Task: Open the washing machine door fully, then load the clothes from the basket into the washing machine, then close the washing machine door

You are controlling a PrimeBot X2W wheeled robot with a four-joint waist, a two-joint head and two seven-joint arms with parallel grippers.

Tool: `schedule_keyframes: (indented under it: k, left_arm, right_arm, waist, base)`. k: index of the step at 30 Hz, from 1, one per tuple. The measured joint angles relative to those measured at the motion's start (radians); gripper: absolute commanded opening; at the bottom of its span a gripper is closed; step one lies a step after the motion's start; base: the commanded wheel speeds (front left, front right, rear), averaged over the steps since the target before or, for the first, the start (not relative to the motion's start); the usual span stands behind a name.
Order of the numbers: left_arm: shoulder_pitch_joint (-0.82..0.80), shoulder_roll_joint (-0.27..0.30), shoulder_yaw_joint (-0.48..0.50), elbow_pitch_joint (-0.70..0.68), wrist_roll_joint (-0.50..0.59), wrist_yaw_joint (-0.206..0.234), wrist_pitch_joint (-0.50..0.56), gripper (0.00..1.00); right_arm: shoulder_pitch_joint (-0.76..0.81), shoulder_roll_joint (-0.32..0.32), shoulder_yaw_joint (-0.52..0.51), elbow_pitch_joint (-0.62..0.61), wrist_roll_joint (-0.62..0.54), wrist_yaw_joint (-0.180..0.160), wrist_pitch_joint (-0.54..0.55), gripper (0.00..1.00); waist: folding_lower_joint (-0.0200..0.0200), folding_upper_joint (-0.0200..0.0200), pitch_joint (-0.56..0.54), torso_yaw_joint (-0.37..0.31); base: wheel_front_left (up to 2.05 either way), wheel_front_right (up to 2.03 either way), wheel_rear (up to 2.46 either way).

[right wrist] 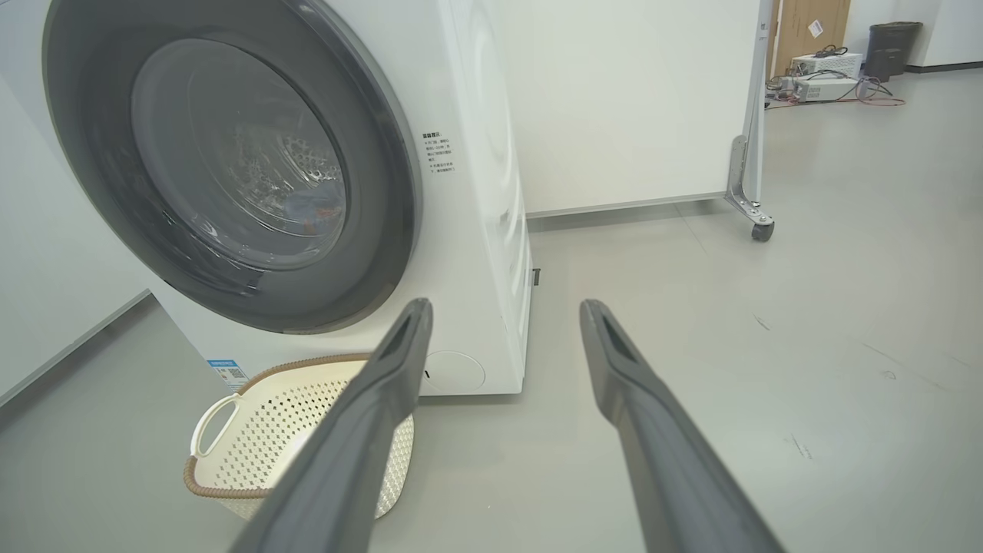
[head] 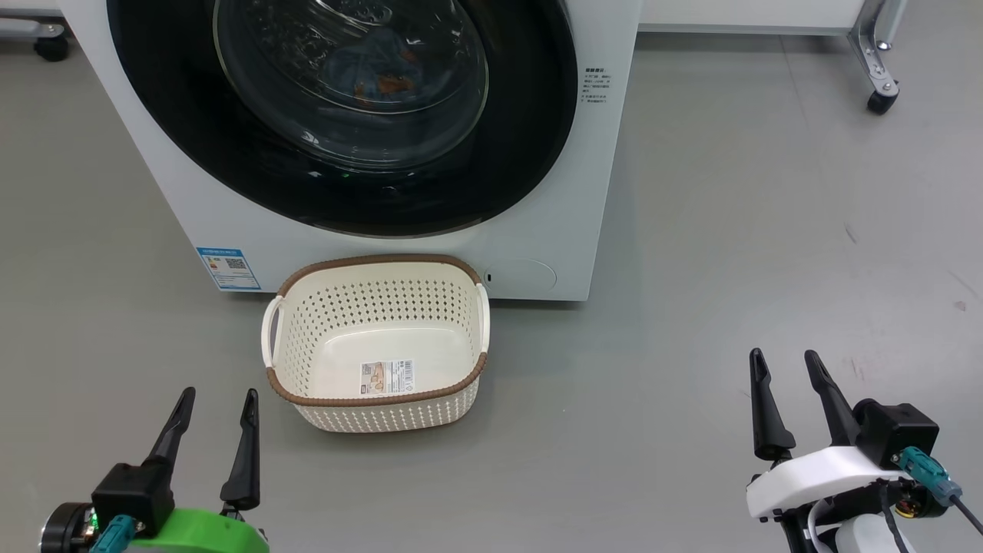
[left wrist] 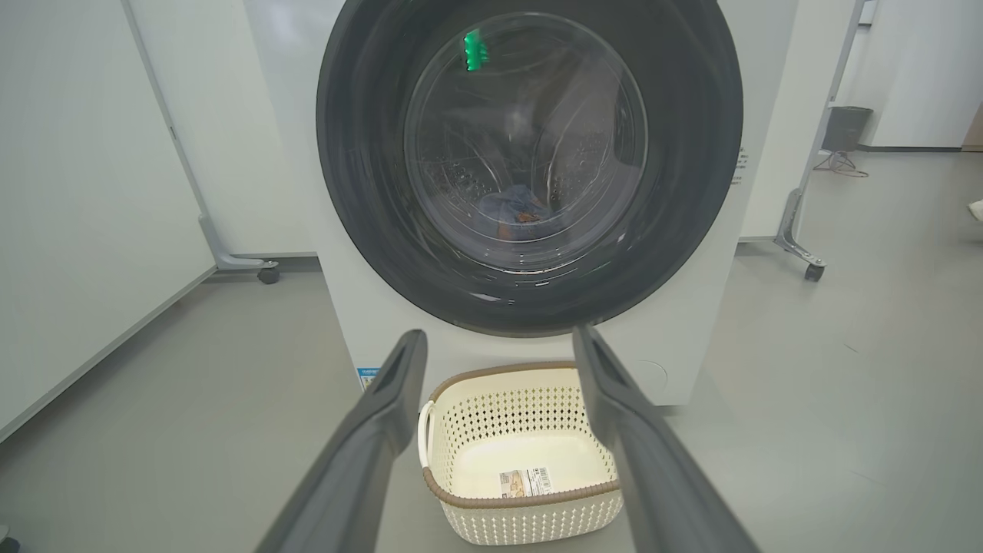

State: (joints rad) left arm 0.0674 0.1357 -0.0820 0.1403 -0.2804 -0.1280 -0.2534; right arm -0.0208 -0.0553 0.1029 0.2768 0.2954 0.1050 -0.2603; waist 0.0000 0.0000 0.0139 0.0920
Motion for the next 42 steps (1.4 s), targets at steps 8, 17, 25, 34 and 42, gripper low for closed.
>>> schedule_keyframes:
  k: [8, 17, 25, 34, 42]
  left_arm:
    - [0.0, 0.0, -0.005, -0.002, 0.0, 0.0, 0.0, 1.0]
    - [0.0, 0.0, -0.011, -0.003, 0.0, 0.0, 0.0, 1.0]
    - [0.007, -0.018, -0.022, 0.042, 0.0, 0.0, 0.003, 0.0]
    - [0.021, -0.028, -0.03, 0.045, -0.067, 0.0, 0.006, 0.0]
    - [0.02, -0.031, -0.026, 0.043, -0.201, 0.0, 0.026, 0.0]
  right_arm:
    - [0.005, 0.003, -0.002, 0.002, 0.0, 0.005, 0.0, 1.0]
    - [0.005, 0.007, -0.004, 0.006, -0.003, 0.007, 0.0, 1.0]
    - [0.03, 0.021, -0.001, 0.052, -0.006, 0.007, 0.0, 0.0]
    - [0.049, 0.025, -0.01, 0.065, 0.057, 0.007, 0.018, 0.0]
    - [0.047, 0.025, -0.033, 0.065, 0.192, 0.007, 0.052, 0.0]
  waist:
    - [0.0, 0.0, 0.002, -0.002]
    - [0.0, 0.0, 0.002, -0.004]
    - [0.0, 0.0, -0.001, -0.005]
    - [0.0, 0.0, -0.001, -0.011]
    - [0.0, 0.0, -0.002, -0.018]
  base:
    - [0.0, 0.0, 0.0]
    - [0.0, 0.0, 0.0]
    - [0.0, 0.0, 0.0]
    - [0.0, 0.0, 0.0]
    - [0.0, 0.0, 0.0]
